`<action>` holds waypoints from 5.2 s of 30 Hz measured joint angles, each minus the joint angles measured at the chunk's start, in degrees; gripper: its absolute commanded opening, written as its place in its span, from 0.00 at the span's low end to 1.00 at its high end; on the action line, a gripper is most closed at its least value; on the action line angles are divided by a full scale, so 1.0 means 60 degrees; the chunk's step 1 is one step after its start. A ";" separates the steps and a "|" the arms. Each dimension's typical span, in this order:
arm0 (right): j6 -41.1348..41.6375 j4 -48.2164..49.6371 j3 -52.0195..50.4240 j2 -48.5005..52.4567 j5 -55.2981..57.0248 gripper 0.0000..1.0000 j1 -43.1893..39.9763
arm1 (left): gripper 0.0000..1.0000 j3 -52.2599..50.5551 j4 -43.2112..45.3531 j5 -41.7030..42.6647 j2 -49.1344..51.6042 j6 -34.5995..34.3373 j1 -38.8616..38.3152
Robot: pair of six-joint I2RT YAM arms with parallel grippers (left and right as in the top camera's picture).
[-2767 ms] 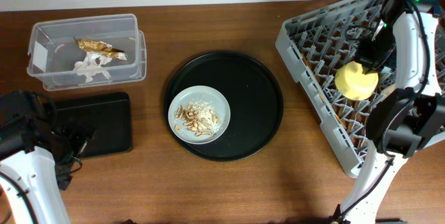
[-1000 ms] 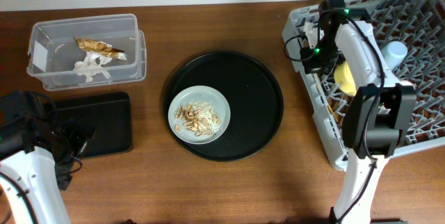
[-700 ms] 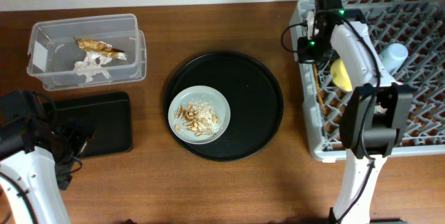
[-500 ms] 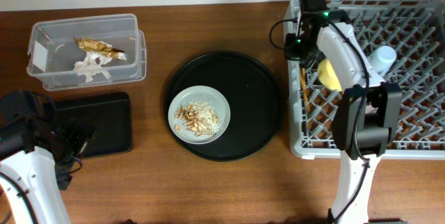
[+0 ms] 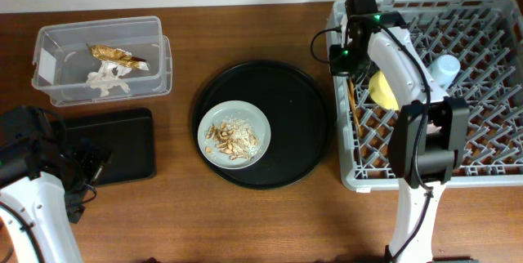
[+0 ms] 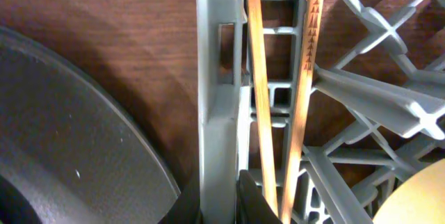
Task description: Sort waste into correct bins and load items into the dishwasher rack
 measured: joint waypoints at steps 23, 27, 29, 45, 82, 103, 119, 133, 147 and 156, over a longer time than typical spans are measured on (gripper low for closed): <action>0.0514 -0.6076 0.7854 -0.0073 0.0204 0.98 -0.1140 | 0.99 0.0000 0.0000 0.0000 0.0000 0.0000 0.0000; 0.0652 -0.6076 0.7989 -0.0521 -0.0652 0.98 -0.1938 | 0.99 0.0000 -0.0004 0.0000 0.0000 0.0000 0.0000; 0.0670 -0.6076 0.7745 -0.0838 -0.0936 0.98 -0.2069 | 0.99 0.0000 0.0000 0.0000 0.0000 0.0000 0.0000; 0.1268 -0.6080 0.1450 -0.6266 0.2113 0.98 -0.2328 | 0.99 0.0004 -0.0532 0.0503 0.0000 -0.0004 0.0004; 0.1359 -0.6080 0.1107 -0.5825 0.2430 0.98 -0.2353 | 0.84 0.2597 0.1606 -0.0696 0.3708 0.0601 -1.0903; 0.1348 -0.6080 0.1104 -0.5825 0.2426 0.98 -0.2353 | 0.60 0.3606 0.3676 -0.2637 0.7435 -0.0721 -1.1708; 0.1351 -0.6076 0.1104 -0.5825 0.2426 0.98 -0.2353 | 0.31 0.3606 0.3748 -0.3115 0.8612 -0.1045 -1.1730; 0.1351 -0.6076 0.1104 -0.5825 0.2426 0.98 -0.2353 | 0.27 0.3606 0.3945 -0.3104 0.8892 -0.1075 -1.1766; 0.1355 -0.6076 0.1104 -0.5825 0.2426 0.98 -0.2353 | 0.01 0.3668 0.3938 -0.3279 0.8896 -0.1035 -1.1836; 0.1348 -0.6076 0.1104 -0.5825 0.2430 0.98 -0.2353 | 0.01 0.4557 0.2138 -0.3552 0.8947 -0.1045 -1.1901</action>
